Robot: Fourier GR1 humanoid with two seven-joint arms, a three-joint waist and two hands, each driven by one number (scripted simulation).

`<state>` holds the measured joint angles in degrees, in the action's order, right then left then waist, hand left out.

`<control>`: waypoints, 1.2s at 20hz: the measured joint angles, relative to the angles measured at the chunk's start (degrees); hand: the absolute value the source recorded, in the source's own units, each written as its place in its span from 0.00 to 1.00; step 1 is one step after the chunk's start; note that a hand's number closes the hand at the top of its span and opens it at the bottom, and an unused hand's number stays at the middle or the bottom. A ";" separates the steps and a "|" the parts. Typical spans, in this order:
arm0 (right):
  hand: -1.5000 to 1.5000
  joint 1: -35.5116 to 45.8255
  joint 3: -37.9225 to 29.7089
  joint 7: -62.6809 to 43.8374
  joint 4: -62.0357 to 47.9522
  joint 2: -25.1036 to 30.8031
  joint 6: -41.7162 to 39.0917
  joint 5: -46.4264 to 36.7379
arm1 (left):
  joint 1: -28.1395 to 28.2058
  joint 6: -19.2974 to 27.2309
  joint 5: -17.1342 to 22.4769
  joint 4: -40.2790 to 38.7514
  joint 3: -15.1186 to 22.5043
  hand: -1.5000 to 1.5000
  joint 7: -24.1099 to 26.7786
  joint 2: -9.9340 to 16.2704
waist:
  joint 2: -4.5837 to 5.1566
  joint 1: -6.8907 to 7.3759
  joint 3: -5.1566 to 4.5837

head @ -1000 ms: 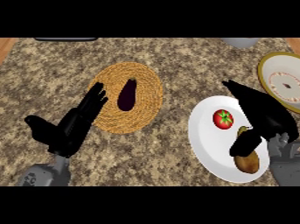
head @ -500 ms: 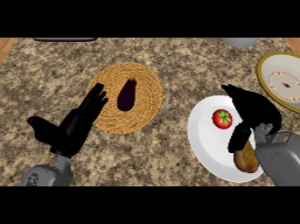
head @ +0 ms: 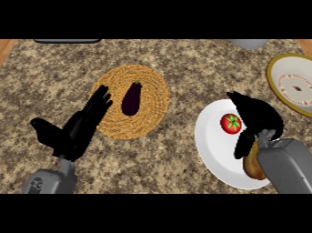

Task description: Pick the tomato from the plate and place it in the bowl

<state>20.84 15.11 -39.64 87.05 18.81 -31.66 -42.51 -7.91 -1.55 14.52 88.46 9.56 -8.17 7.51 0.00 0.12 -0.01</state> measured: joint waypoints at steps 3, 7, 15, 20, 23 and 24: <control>0.00 -1.08 -0.17 0.39 0.29 -1.15 0.16 -2.00 | -0.63 -0.62 -0.56 -0.72 -0.69 0.50 -0.24 -0.64 | -0.01 -0.06 0.01; 0.00 -2.49 -0.55 2.53 -0.96 -2.48 2.09 -5.11 | 1.11 -0.72 -1.90 0.73 -0.47 0.50 -0.19 -1.85 | -0.01 -0.02 0.01; 0.00 -1.71 -2.52 6.28 -6.46 -5.06 5.49 -10.04 | 1.03 -1.66 -3.60 0.05 -1.47 0.50 -0.05 -3.45 | 0.01 -0.01 0.01; 0.00 -0.76 -4.23 9.99 -12.39 -5.81 9.09 -12.12 | 0.82 -1.98 -4.14 1.04 -1.92 0.50 -1.35 -3.86 | 0.02 0.08 0.01; 0.00 -0.96 -4.58 10.49 -12.70 -6.69 9.44 -13.28 | 1.46 -2.68 -3.93 2.30 -2.51 0.50 -2.32 -3.79 | 0.00 0.05 0.01; 0.00 -0.87 -4.83 11.35 -14.03 -6.90 10.38 -13.71 | 2.14 -2.71 -4.22 2.89 -2.33 0.50 -2.24 -3.92 | 0.00 0.07 0.01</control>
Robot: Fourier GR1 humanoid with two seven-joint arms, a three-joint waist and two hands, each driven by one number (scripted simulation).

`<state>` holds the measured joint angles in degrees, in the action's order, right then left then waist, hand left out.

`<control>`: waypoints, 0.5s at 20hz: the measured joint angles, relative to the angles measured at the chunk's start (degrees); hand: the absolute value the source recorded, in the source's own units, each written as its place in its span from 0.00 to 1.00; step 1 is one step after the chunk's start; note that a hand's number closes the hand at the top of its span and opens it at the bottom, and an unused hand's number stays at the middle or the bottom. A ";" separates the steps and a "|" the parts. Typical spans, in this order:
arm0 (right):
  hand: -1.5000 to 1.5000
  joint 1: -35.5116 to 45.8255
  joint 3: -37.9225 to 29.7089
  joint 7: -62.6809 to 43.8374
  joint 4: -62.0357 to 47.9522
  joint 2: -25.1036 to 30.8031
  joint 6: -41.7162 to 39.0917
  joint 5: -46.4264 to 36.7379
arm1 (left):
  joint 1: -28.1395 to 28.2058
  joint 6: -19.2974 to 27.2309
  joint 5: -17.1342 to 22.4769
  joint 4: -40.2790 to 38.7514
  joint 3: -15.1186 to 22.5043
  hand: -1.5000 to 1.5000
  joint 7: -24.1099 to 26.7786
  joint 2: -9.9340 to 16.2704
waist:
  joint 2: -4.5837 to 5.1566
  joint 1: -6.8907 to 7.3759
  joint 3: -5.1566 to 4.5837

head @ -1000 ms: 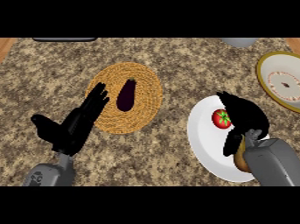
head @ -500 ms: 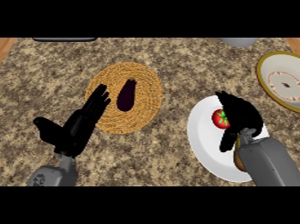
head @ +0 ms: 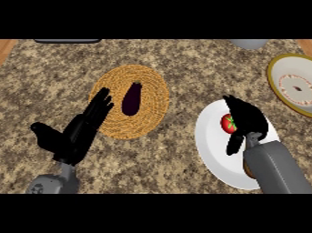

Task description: Pick the tomato from the plate and place it in the bowl

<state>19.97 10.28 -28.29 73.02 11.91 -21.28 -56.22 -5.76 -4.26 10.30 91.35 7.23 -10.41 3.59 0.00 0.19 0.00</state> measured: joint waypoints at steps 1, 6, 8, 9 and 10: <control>1.00 0.23 -0.20 0.90 -1.25 -0.06 0.60 -0.49 | 0.20 -0.30 0.06 0.46 -0.21 0.50 -0.29 0.11 | 0.01 0.01 0.00; 1.00 1.55 -1.12 6.64 -5.23 0.03 4.36 -1.41 | 0.09 -1.17 -0.19 -0.70 -0.73 0.50 0.85 -0.32 | -0.11 -0.04 -0.16; 1.00 1.20 -0.59 7.57 -4.20 -0.14 4.38 -1.94 | -1.72 -0.51 -0.53 -1.98 -1.24 0.50 0.59 -0.90 | -0.13 -0.13 -0.17; 1.00 1.44 -0.78 8.68 -5.15 -0.12 5.21 -2.29 | -1.72 -0.31 -0.76 -1.89 -0.97 0.50 0.36 -1.32 | -0.16 -0.10 -0.18; 1.00 2.26 -0.89 9.23 -6.32 -0.41 5.80 -2.73 | -1.97 -0.04 -1.11 -1.44 -0.66 0.50 -0.41 -1.52 | -0.19 -0.08 -0.22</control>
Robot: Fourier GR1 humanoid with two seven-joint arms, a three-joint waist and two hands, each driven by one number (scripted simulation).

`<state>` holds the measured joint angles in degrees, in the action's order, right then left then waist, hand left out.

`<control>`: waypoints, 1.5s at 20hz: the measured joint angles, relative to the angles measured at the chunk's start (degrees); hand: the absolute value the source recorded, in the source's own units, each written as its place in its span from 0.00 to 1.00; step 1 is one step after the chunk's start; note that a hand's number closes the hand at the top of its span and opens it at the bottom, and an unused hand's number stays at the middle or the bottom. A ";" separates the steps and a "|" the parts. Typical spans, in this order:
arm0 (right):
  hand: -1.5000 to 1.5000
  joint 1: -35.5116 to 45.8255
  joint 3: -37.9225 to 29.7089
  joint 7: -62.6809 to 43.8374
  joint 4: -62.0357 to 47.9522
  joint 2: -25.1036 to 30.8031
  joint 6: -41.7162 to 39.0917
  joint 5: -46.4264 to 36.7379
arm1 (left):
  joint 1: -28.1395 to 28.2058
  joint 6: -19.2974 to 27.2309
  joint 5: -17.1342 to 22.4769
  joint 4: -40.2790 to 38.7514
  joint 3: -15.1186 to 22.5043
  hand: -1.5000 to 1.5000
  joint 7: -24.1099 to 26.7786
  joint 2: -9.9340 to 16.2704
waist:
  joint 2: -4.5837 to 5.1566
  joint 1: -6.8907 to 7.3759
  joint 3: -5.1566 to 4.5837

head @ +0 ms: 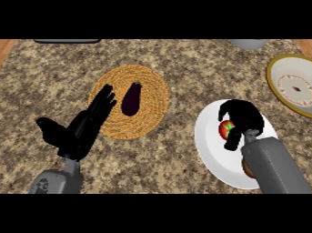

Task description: Pick the tomato from the plate and place it in the bowl

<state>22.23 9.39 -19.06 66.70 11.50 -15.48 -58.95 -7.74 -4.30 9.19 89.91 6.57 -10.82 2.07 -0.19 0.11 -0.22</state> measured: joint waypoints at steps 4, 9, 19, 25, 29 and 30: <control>1.00 0.59 -0.01 2.49 -1.46 -0.24 1.05 -1.23 | 0.91 -1.37 -0.13 -1.35 -0.84 0.50 2.25 0.36 | -0.15 0.01 -0.15; 1.00 -0.99 0.87 3.65 0.78 0.04 1.75 -3.39 | 0.85 -2.24 0.37 -1.28 -1.87 0.50 2.01 0.70 | -0.31 -0.06 -0.28; 1.00 -18.00 -0.11 18.64 14.08 12.52 6.34 -2.52 | 1.69 -1.52 -0.21 0.54 -1.51 0.50 0.92 0.06 | -0.33 -0.50 -0.11; 1.00 -25.73 -4.95 19.24 28.80 15.28 5.70 1.37 | 2.90 -1.97 0.30 1.50 -1.82 0.50 0.40 0.28 | -0.10 -0.87 0.12; 1.00 -28.95 -9.47 17.75 41.42 16.52 2.36 6.06 | 2.87 -1.64 -0.03 1.82 -1.95 0.50 0.16 0.31 | -0.17 -1.24 0.15; 1.00 -29.27 -10.96 17.16 44.16 16.82 1.63 7.16 | 3.67 -1.71 -0.30 1.60 -1.67 0.50 0.92 0.14 | -0.17 -1.24 0.15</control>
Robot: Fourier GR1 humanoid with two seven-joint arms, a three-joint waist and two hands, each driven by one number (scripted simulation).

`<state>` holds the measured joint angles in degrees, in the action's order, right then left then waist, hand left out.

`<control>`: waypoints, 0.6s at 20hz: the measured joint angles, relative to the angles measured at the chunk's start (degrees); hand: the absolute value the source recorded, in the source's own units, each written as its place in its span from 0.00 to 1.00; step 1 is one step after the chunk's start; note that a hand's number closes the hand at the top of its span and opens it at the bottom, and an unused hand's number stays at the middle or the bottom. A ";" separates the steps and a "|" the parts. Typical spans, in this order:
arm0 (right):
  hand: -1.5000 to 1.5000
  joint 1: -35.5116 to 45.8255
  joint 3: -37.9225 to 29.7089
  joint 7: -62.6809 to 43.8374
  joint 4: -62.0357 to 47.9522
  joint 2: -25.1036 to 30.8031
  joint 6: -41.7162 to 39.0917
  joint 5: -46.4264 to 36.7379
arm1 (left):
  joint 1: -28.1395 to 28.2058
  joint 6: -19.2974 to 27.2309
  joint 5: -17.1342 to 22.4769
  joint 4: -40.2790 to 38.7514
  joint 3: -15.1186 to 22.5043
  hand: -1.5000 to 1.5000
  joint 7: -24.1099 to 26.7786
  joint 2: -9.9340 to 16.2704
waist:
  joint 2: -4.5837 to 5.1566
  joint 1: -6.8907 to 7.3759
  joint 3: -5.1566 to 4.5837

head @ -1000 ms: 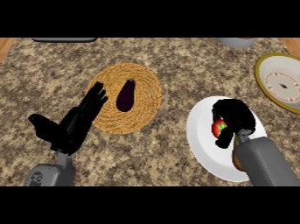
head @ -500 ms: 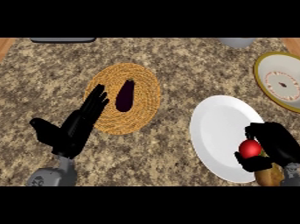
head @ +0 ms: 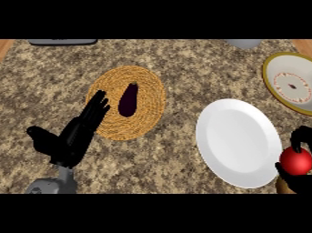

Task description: Pick the tomato from the plate and place it in the bowl

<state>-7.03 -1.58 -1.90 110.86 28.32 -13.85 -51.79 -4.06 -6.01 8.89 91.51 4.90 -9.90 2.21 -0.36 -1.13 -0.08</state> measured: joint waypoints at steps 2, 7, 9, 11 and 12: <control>1.00 -0.24 -2.87 -1.65 4.87 0.38 -1.73 1.90 | -0.66 0.26 -0.07 0.08 -0.02 0.50 -0.30 -0.21 | 0.05 0.08 0.01; 1.00 1.12 -11.53 -4.95 13.25 1.72 -7.49 8.52 | -1.40 0.33 -0.23 -0.04 -0.07 0.50 -0.75 -0.37 | 0.16 0.44 0.03; 1.00 2.67 -13.73 -6.72 14.88 1.42 -9.41 10.39 | -1.74 0.00 -0.06 -0.50 -0.26 0.50 -0.33 -0.45 | 0.21 0.62 0.03; 1.00 5.47 -17.08 -7.22 13.70 2.39 -11.29 13.10 | -2.26 -0.33 0.15 -1.10 -0.68 0.50 -0.38 -0.25 | 0.26 0.79 0.03; 1.00 7.24 -17.44 -7.68 12.44 2.46 -11.41 13.33 | -1.49 -0.05 -0.20 -0.37 0.18 0.50 -0.44 -0.64 | 0.27 0.95 0.04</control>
<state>0.20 -19.02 -9.58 123.30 30.78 -25.26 -38.46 -5.55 -6.06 8.69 91.13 5.08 -10.34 1.57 -0.09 -0.18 -0.04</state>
